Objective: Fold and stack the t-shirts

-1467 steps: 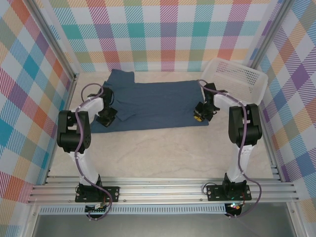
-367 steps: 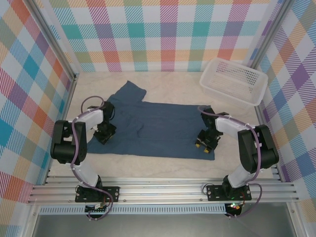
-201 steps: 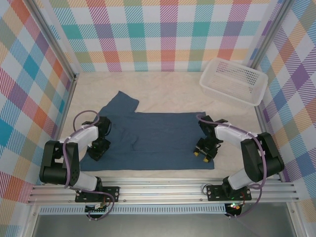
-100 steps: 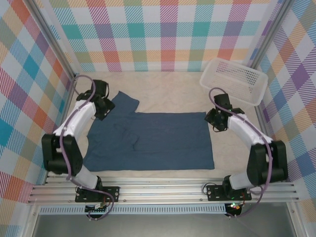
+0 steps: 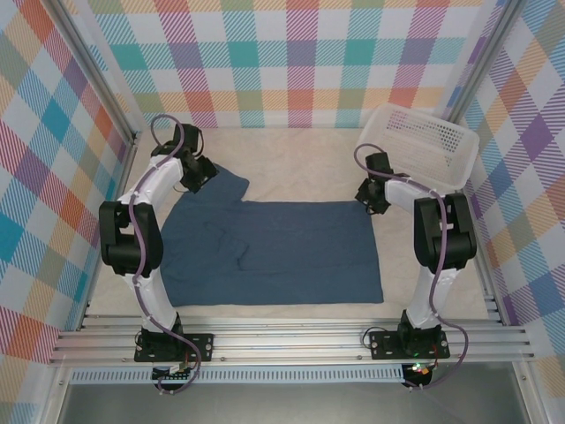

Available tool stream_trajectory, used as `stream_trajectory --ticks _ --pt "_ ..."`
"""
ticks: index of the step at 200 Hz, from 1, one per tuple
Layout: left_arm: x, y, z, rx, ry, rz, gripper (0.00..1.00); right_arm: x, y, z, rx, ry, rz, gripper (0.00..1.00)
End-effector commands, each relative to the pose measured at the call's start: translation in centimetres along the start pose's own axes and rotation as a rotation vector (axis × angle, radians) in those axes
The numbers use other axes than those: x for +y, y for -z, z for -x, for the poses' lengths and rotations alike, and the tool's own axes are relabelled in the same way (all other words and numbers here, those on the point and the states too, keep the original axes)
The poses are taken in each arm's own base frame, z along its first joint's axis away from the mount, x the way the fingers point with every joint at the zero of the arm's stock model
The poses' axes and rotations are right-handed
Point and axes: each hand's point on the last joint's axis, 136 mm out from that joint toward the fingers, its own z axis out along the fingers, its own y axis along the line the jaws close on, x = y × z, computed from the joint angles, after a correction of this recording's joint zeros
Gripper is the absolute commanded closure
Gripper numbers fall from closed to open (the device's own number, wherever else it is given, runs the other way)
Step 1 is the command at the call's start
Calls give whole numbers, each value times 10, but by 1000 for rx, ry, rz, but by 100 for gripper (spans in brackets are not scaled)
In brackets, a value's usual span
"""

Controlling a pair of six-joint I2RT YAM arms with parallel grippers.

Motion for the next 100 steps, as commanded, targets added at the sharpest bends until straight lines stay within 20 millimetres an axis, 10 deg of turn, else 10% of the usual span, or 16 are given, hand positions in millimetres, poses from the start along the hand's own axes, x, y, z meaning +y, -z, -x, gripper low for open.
stream_trajectory --ticks 1,100 --pt "-3 3 11 -5 -16 -16 51 1 -7 2 -5 -15 -17 59" --pt "-12 -11 35 -30 -10 11 51 2 -26 -5 70 16 -63 87"
